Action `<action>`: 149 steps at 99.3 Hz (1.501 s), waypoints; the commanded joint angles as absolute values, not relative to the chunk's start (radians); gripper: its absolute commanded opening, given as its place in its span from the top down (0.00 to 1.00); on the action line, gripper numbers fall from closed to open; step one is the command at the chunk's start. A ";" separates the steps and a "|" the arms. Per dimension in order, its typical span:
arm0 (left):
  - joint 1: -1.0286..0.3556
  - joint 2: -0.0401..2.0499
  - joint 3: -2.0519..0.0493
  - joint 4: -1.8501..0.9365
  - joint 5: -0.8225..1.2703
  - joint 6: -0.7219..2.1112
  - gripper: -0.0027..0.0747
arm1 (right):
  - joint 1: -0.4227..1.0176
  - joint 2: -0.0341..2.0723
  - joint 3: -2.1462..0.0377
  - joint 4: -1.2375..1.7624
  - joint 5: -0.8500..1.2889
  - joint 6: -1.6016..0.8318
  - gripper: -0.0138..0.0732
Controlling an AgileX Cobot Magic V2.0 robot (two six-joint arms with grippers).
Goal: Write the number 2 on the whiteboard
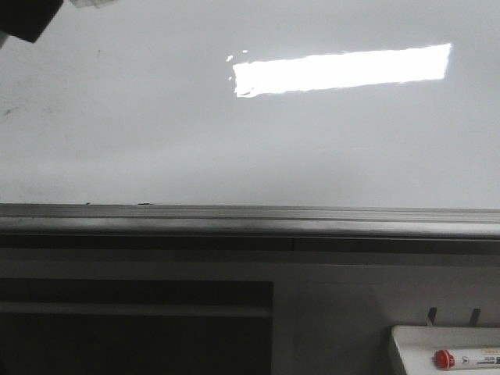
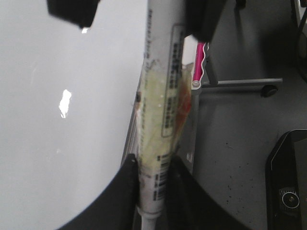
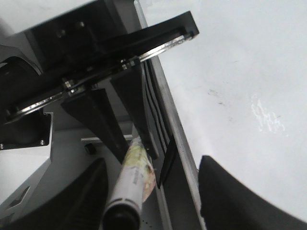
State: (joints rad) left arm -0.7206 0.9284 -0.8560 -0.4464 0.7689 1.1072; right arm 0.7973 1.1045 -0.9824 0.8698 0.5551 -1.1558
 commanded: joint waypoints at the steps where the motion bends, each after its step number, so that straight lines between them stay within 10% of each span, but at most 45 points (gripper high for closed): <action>1: -0.730 0.913 -0.894 -0.486 0.730 1.105 0.99 | 0.801 1.118 -1.026 0.944 0.491 -1.169 0.42; 25: -0.730 0.913 -0.894 -0.493 0.728 1.105 0.99 | 0.803 1.175 -1.026 1.011 0.511 -1.169 0.46; 64: -0.730 0.910 -0.894 -0.502 0.655 1.048 0.98 | 0.803 1.213 -1.024 1.026 0.589 -1.169 0.93; 97: -0.730 0.798 -0.894 -0.508 0.553 0.832 0.29 | 0.803 1.213 -1.024 1.024 0.291 -1.169 0.93; 119: -0.728 0.585 -0.894 -0.459 0.551 0.775 0.43 | 0.803 1.234 -1.049 0.982 0.089 -1.169 0.93; 143: -0.724 0.414 -0.894 -0.111 0.612 0.418 0.98 | 0.803 1.392 -1.162 0.961 0.090 -1.169 0.93; 149: -0.724 0.389 -0.894 -0.101 0.650 0.408 0.99 | 0.796 1.430 -1.180 0.961 0.090 -1.169 0.93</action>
State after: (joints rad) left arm -0.7221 0.4112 -0.8647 -0.1486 0.6666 0.4813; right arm 0.8054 1.4093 -1.1231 0.9654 0.1420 -1.1656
